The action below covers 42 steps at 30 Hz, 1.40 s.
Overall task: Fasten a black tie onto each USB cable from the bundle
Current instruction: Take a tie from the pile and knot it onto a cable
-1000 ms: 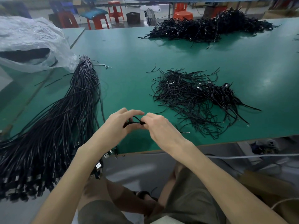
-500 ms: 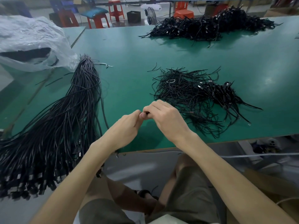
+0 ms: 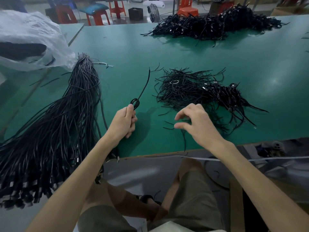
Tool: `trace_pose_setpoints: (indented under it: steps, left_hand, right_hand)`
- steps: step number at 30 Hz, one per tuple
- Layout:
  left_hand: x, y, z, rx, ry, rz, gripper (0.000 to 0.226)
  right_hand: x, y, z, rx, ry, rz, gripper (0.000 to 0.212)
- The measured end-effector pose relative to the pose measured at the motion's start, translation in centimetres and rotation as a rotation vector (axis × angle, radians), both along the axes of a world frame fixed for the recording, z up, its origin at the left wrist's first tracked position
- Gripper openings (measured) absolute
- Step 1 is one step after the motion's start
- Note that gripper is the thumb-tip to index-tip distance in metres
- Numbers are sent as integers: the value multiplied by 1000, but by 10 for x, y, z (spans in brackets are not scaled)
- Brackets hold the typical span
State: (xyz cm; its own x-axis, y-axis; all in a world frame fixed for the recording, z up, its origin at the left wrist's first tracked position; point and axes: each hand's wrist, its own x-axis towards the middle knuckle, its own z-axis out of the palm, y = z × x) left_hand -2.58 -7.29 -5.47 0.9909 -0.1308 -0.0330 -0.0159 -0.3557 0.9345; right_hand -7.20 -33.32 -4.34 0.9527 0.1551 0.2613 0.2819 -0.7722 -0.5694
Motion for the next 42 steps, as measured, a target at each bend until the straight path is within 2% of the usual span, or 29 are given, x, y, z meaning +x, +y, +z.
trace_pose_setpoints:
  steps: [3, 6, 11, 21, 27, 33, 37, 42]
  left_hand:
    - [1, 1, 0, -5, 17, -12, 43]
    - [-1, 4, -1, -4, 25, -36, 44]
    - [0, 3, -3, 1, 10, -47, 43]
    - [-1, 2, -2, 13, 0, -54, 42]
    - [1, 3, -3, 14, 4, -52, 40]
    - [0, 3, -3, -5, 4, -45, 40]
    - [-1, 2, -3, 6, 4, -31, 39]
    - [-1, 0, -3, 34, -5, -13, 39]
  right_hand:
    - [-1, 1, -4, -15, 106, 8, 17]
    - [-2, -11, 4, 21, 125, 45, 13]
    - [-10, -32, 10, -106, 223, 190, 22]
    - [7, -17, 12, -214, 292, 257, 20]
    - [16, 1, 1, 122, 193, 117, 10]
    - [29, 19, -9, 212, 80, -14, 7]
    - [37, 35, -5, 420, 36, -42, 5]
    - [43, 67, -1, 536, 15, -33, 3]
